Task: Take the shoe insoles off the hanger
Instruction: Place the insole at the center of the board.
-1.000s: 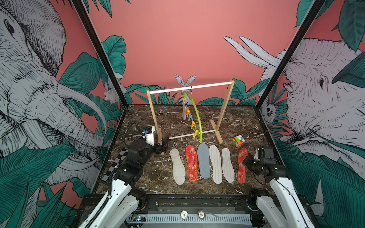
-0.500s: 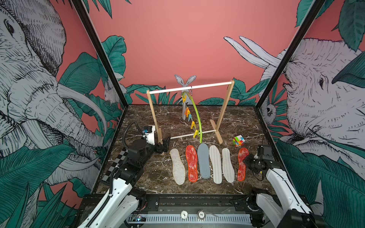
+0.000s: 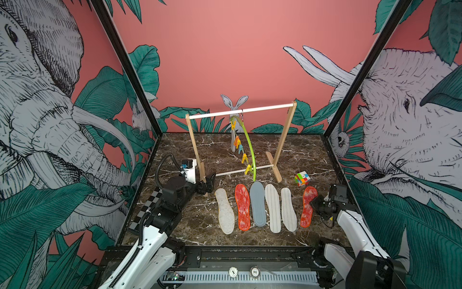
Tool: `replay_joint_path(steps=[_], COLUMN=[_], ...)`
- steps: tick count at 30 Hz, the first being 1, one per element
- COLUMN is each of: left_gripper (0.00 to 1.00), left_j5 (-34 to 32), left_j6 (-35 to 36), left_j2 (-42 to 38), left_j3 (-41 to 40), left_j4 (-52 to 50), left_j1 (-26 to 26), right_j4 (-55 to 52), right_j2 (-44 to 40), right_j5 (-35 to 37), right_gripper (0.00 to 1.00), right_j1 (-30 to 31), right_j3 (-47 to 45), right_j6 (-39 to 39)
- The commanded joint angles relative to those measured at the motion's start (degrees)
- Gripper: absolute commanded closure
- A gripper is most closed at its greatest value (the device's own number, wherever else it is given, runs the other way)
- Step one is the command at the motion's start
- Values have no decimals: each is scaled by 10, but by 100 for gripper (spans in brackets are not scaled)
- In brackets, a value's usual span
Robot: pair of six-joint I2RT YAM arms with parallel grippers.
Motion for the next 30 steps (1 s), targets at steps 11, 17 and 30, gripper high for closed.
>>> replay_joint_path(steps=[11,17,30], left_gripper=[1,2,8], left_j5=[13,30,90], left_j6=[-5,1,32], left_j2=[2,20,53], left_j3=[-2,0,-16], left_j4=[6,10,89], left_j1=[4,4,3], right_j4=[-6,-27,20], right_j2=[-1,-27,-147], right_j5=[8,18,-61], right_gripper=[69,57,41], right_j1=[-6,-6,-4], right_j3=[9,22,37], right_j6=[4,3,32])
